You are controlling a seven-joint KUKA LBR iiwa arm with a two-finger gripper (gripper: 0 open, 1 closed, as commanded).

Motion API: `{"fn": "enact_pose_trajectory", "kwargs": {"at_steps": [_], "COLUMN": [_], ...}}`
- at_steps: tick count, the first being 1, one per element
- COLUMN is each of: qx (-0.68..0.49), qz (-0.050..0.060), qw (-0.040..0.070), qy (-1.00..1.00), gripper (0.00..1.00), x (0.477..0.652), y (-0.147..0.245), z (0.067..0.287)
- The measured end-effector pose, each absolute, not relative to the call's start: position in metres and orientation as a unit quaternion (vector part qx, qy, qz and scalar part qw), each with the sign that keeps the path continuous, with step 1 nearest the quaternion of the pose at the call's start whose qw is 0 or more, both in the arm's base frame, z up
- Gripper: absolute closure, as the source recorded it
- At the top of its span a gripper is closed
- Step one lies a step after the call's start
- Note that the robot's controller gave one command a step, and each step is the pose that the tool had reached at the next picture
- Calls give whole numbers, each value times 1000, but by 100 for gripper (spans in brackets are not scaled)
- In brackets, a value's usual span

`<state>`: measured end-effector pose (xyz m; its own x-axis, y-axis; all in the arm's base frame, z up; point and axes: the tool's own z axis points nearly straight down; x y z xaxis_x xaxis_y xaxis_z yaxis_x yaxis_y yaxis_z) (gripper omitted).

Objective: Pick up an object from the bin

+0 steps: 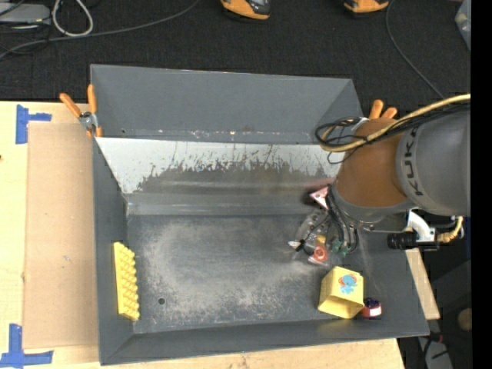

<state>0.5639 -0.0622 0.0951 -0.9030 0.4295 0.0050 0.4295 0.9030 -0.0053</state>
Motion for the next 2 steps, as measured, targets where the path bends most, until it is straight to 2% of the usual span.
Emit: {"fn": "enact_pose_trajectory", "kwargs": {"at_steps": [2], "qx": [-220], "qz": [2], "qw": [4], "qy": [-976], "gripper": [100], "x": [563], "y": [-62], "z": [115]}}
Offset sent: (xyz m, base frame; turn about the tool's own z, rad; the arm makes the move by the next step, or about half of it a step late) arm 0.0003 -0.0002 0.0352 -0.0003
